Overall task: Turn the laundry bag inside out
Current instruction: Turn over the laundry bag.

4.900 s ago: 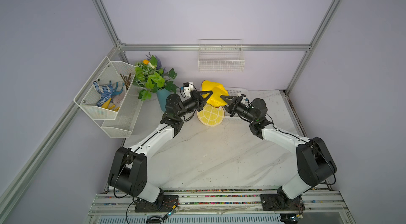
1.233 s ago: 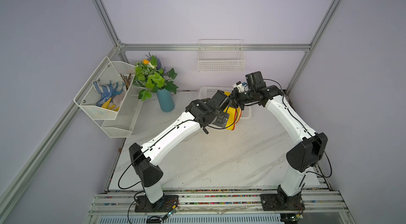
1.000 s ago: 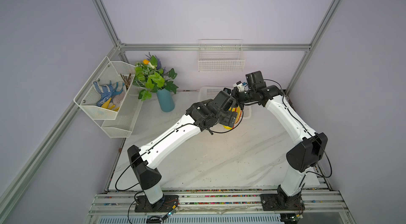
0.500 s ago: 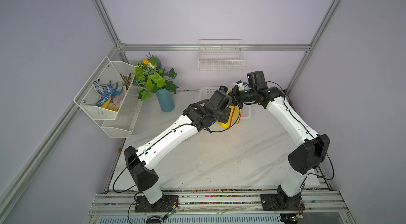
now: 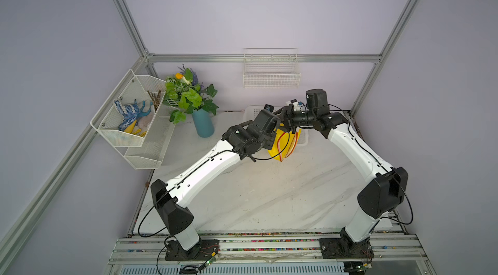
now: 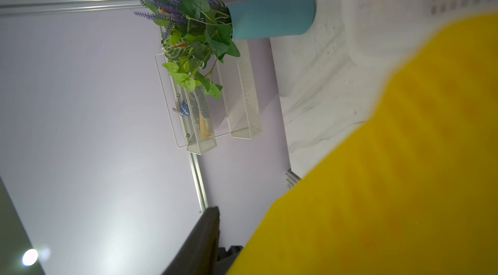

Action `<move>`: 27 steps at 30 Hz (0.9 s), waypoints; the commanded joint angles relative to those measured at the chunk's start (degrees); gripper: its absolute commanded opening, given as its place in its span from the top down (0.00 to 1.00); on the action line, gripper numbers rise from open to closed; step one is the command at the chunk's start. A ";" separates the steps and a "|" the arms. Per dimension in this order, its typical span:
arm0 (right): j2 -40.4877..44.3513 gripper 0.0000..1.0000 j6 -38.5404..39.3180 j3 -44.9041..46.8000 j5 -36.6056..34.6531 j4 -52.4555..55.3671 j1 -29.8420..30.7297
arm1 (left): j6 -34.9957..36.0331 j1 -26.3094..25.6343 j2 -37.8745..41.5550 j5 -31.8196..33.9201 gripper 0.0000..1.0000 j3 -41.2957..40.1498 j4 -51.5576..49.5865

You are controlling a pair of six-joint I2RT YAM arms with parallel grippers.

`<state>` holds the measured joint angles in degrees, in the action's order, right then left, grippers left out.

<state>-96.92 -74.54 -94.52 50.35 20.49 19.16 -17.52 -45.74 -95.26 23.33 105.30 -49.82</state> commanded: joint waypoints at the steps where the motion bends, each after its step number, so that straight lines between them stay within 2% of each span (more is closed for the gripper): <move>1: 5.11 0.41 -14.82 9.27 3.36 -29.56 -3.80 | -0.46 4.19 6.10 -0.40 1.00 -2.74 -1.99; 6: 4.86 0.38 -27.19 13.48 7.01 -54.03 -6.49 | 0.95 10.67 11.46 -7.65 1.00 -6.87 -1.72; 8: 3.96 0.38 -29.75 12.81 8.51 -59.13 -7.11 | 1.57 12.40 12.73 -11.37 1.00 -7.58 -1.34; 9: 3.89 0.38 -28.23 12.03 9.24 -57.84 -7.70 | 1.54 13.20 13.19 -13.22 1.00 -7.69 -1.25; 10: 4.30 0.38 -23.52 11.18 9.41 -52.16 -8.36 | 1.48 14.07 13.63 -15.49 1.00 -7.89 -0.90; 11: 4.77 0.37 -17.29 9.94 9.40 -44.71 -9.00 | 1.32 14.73 13.79 -17.51 1.00 -8.00 -0.64; 13: 3.82 0.36 0.56 4.08 8.59 -24.03 -9.74 | 0.86 15.90 13.79 -20.92 1.00 -7.88 -0.62; 14: 2.88 0.36 5.74 1.71 7.89 -18.31 -9.75 | 0.54 16.34 15.73 -22.10 1.00 -7.83 -0.69; 17: 1.00 0.36 11.34 0.26 7.31 -13.58 -9.66 | -0.30 17.78 16.84 -24.95 1.00 -8.18 -0.71; 22: -1.19 0.36 27.08 -2.13 5.15 2.18 -9.58 | -0.30 19.54 16.87 -29.27 1.00 -7.15 -1.65; 24: -1.51 0.36 28.38 -0.45 6.09 1.46 -9.42 | -0.33 19.93 16.65 -30.82 1.00 -6.63 -1.87; 27: -1.59 0.36 25.13 2.27 9.33 -6.53 -8.08 | -0.37 20.24 16.04 -32.41 1.00 -5.85 -2.42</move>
<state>-98.41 -53.19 -93.54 57.17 15.00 9.91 -17.37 -25.91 -79.05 -5.13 99.59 -51.16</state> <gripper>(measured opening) 0.643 0.061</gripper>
